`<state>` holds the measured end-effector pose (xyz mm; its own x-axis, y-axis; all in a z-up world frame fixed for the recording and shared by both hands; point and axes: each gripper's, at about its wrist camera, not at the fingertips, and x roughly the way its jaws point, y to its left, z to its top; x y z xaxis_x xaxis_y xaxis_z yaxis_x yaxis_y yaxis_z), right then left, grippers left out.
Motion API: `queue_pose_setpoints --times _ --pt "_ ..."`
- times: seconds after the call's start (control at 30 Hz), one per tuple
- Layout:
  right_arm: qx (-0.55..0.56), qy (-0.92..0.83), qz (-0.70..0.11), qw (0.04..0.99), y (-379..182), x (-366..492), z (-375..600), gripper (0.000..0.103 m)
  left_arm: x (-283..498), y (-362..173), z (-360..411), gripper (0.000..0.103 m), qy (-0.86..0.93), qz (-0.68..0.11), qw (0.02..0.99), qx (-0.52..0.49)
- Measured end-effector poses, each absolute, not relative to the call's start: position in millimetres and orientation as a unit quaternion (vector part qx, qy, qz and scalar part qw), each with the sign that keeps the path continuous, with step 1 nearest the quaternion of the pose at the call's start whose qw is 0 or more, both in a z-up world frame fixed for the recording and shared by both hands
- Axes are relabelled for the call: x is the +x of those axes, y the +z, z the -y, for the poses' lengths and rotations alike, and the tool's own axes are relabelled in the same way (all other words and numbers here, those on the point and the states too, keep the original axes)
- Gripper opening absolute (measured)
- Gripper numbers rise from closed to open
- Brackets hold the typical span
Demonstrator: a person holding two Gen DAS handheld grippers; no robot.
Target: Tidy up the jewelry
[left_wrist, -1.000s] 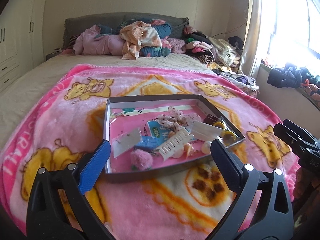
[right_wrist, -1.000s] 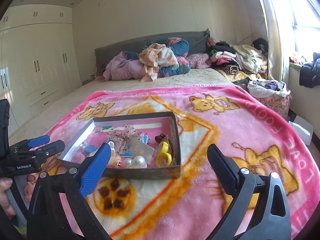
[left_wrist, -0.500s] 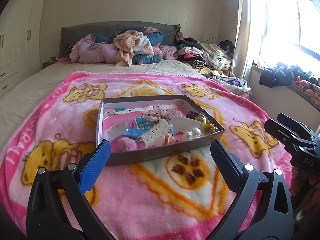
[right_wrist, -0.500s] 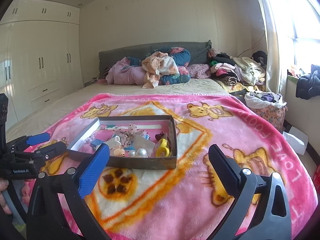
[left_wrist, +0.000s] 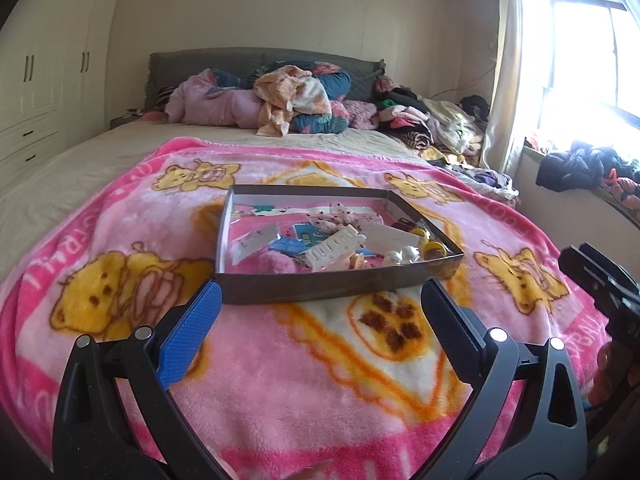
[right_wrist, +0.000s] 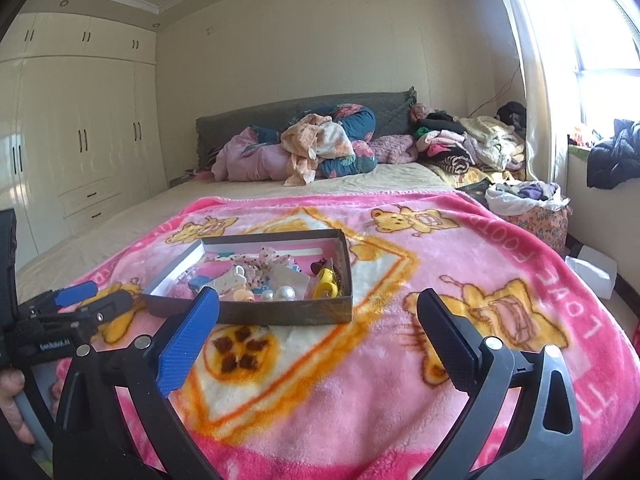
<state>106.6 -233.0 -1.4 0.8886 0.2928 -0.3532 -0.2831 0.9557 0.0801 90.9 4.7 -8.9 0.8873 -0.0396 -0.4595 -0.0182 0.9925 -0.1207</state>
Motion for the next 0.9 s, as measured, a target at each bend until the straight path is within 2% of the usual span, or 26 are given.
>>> queue_pose_setpoints --times 0.43,0.9 --pt "-0.020 0.139 -0.130 0.982 -14 78 219 0.097 79 -17 0 0.091 0.002 -0.210 0.976 -0.054" --pt "-0.013 0.141 -0.140 0.980 -20 79 219 0.097 78 -23 9 0.092 -0.002 -0.210 0.977 -0.040"
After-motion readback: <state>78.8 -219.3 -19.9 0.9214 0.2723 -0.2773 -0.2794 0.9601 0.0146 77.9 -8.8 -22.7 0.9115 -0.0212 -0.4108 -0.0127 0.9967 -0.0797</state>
